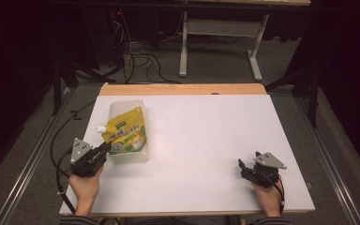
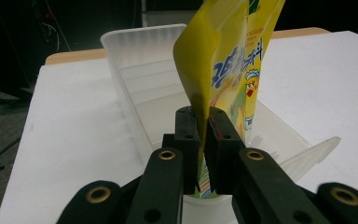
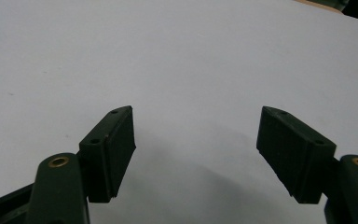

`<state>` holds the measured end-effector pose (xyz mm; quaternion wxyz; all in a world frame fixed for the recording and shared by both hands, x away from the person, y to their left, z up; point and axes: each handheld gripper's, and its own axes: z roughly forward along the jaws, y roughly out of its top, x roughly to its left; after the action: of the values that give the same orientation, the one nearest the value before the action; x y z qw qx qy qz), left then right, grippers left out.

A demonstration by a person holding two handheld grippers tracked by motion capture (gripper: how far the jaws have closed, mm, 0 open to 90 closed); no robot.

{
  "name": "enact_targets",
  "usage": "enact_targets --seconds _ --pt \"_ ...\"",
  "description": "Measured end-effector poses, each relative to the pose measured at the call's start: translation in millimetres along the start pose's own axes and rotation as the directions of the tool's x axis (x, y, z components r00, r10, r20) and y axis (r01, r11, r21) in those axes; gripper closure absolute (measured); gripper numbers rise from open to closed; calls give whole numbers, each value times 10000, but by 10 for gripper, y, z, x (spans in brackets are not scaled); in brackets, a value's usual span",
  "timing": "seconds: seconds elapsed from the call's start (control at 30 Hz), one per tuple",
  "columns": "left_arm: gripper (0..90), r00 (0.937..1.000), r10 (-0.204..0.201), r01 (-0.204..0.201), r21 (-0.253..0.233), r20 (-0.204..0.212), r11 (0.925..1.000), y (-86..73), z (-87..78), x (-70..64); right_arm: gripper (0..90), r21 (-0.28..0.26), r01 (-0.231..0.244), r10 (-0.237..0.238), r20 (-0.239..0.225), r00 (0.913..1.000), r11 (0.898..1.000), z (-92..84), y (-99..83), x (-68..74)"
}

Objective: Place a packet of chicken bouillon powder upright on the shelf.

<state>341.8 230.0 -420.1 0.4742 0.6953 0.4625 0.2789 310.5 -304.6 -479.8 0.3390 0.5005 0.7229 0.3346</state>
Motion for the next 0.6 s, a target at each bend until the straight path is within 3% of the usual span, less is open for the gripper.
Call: enact_targets --seconds 0.13,0.23,0.4,0.6 --pt "803 10000 -25 25 99 27 9999 4 -3 18 280 -40 -4 4 5 10000 10000 -2 -1 -7" --pt "708 9999 -129 129 -69 29 9999 -10 -9 7 280 -36 -73 73 -35 10000 10000 -3 -1 -5" --pt "560 10000 79 -80 -194 -41 9998 3 -35 -46 280 -58 -109 109 -18 9999 9999 -6 -2 -7" --pt "482 10000 61 -63 -342 -60 9994 15 -124 -68 280 -49 -77 77 -61 10000 10000 -4 -1 -6"
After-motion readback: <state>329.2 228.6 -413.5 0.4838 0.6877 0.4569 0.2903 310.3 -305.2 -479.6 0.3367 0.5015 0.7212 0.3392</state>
